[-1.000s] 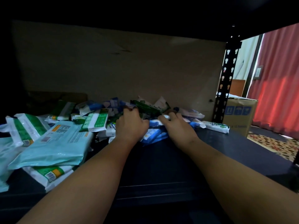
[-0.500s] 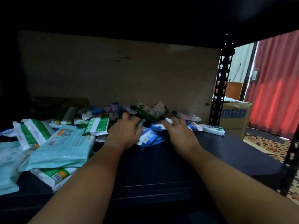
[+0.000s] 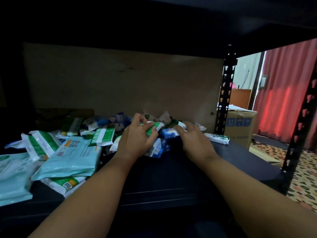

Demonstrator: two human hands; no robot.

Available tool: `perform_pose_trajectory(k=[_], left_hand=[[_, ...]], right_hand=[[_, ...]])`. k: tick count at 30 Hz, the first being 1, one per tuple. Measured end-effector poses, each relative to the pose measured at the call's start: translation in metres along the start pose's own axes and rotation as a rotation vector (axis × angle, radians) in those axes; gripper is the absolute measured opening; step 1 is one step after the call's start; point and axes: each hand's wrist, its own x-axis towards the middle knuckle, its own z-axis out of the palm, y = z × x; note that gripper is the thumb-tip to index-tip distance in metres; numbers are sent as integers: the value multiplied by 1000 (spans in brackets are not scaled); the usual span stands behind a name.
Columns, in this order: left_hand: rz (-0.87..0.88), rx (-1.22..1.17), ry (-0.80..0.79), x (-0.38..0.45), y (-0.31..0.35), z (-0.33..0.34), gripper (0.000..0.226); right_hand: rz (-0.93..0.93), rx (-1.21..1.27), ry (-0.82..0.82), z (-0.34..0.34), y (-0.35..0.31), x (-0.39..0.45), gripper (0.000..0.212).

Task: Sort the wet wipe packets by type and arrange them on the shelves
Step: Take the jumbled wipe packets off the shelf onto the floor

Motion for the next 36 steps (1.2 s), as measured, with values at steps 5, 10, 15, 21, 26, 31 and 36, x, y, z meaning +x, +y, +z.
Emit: perform_pose_trajectory(k=[5, 10, 15, 21, 26, 31, 36], left_hand=[[95, 1, 4, -25, 33, -29, 41], [105, 18, 17, -54, 62, -61, 39], [169, 67, -29, -95, 85, -91, 42], [198, 46, -10, -153, 107, -115, 40], [107, 7, -37, -228, 105, -119, 37], [-30, 63, -141, -319, 87, -119, 38], [-180, 149, -254, -399, 60, -113, 41]], right_hand=[[44, 1, 52, -37, 1, -24, 50], [-19, -52, 54, -72, 0, -65, 57], [-88, -68, 95, -102, -11, -119, 60], [-138, -22, 109, -116, -32, -188, 56], [-137, 16, 42, -99, -55, -250, 55], [-171, 44, -140, -67, -83, -313, 63], [-203, 74, -346, -27, -114, -361, 79]])
